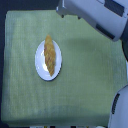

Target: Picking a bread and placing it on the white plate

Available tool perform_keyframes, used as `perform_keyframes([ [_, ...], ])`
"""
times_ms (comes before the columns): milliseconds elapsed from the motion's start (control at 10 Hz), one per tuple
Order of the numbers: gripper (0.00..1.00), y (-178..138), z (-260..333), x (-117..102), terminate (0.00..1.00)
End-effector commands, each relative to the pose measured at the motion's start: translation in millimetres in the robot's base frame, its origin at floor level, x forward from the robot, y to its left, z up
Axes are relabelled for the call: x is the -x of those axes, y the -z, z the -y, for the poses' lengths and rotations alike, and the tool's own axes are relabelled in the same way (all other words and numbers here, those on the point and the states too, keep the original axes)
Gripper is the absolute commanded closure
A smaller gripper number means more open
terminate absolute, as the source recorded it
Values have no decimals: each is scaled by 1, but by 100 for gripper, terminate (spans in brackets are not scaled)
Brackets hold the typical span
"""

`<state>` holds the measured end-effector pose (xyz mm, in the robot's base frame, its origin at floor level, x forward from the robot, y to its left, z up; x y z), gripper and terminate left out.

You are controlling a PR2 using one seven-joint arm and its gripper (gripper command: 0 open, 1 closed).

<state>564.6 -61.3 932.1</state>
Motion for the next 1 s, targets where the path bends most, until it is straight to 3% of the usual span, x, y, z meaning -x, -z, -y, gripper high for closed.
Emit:
perform_keyframes([
  [0,0,5,180,-23,0],
  [400,0,16,265,-2,0],
  [800,0,9,296,6,0],
  [900,0,6,302,5,100],
])
